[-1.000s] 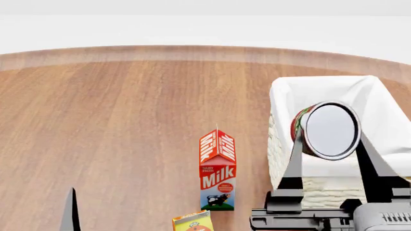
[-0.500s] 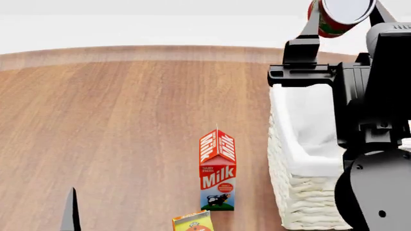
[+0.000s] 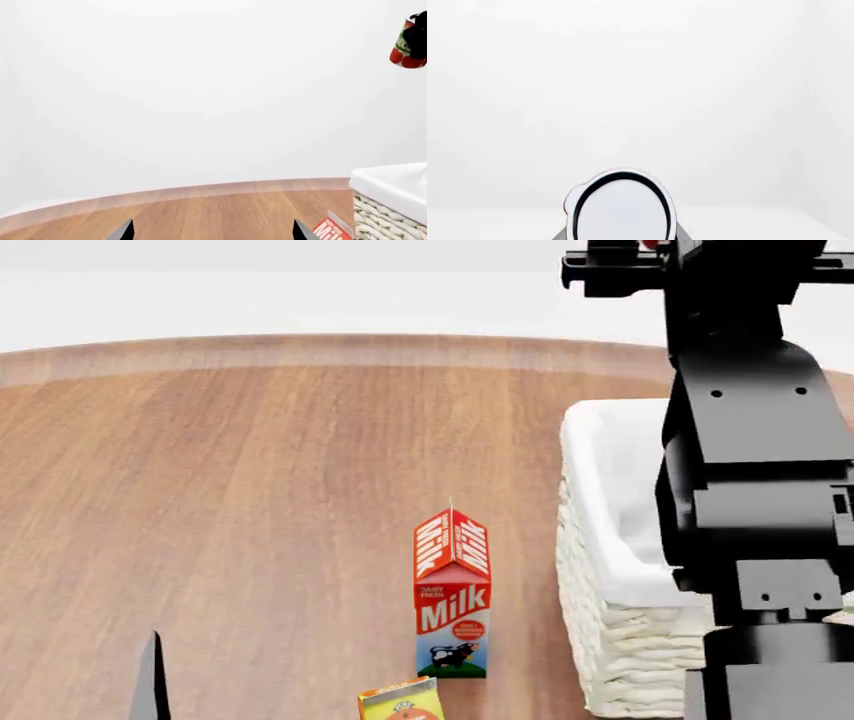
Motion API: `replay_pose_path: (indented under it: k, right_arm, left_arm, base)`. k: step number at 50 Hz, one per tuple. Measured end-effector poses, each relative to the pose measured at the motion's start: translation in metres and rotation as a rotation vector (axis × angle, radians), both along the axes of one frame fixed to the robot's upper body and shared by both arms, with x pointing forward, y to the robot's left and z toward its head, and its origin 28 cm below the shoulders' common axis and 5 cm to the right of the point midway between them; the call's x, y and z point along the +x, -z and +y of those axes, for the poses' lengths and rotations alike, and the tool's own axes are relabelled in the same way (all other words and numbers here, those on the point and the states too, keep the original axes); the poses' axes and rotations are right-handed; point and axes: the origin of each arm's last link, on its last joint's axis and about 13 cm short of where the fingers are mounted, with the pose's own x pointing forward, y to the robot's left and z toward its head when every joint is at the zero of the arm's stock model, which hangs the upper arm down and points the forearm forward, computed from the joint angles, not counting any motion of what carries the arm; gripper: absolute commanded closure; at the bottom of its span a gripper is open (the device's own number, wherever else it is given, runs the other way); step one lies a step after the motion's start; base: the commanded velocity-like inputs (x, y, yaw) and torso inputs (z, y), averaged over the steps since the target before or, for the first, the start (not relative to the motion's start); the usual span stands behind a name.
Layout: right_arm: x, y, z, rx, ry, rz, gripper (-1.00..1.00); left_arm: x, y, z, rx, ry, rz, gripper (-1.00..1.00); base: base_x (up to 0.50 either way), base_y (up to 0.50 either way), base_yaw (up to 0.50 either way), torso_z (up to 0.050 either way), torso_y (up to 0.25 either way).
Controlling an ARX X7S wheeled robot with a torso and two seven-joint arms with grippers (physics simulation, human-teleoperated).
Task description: Pick up the tomato sauce, and put it in the basket.
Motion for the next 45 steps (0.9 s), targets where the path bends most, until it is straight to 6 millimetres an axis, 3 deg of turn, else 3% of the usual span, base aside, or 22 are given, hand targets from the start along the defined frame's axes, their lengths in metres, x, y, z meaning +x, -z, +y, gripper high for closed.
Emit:
replay_pose_path:
  k: [13, 25, 45]
  right_arm:
    - [0.019, 0.01, -0.005, 0.001, 0.073, 0.097, 1.0]
    - [0.02, 0.02, -0.01, 0.012, 0.119, 0.181, 1.0]
    - [0.014, 0.056, -0.016, 0.047, 0.164, 0.364, 1.0]
  left_arm:
    - [0.001, 0.002, 0.0, 0.0, -0.001, 0.008, -1.0]
    - [0.003, 0.004, 0.0, 0.0, -0.002, 0.015, -1.0]
    - [0.005, 0.007, 0.0, 0.0, -0.003, 0.026, -1.0]
  base:
    - [0.0, 0.0, 0.0, 0.0, 0.0]
    - [0.0, 0.0, 0.0, 0.0, 0.001]
    - [0.0, 0.0, 0.0, 0.0, 0.0]
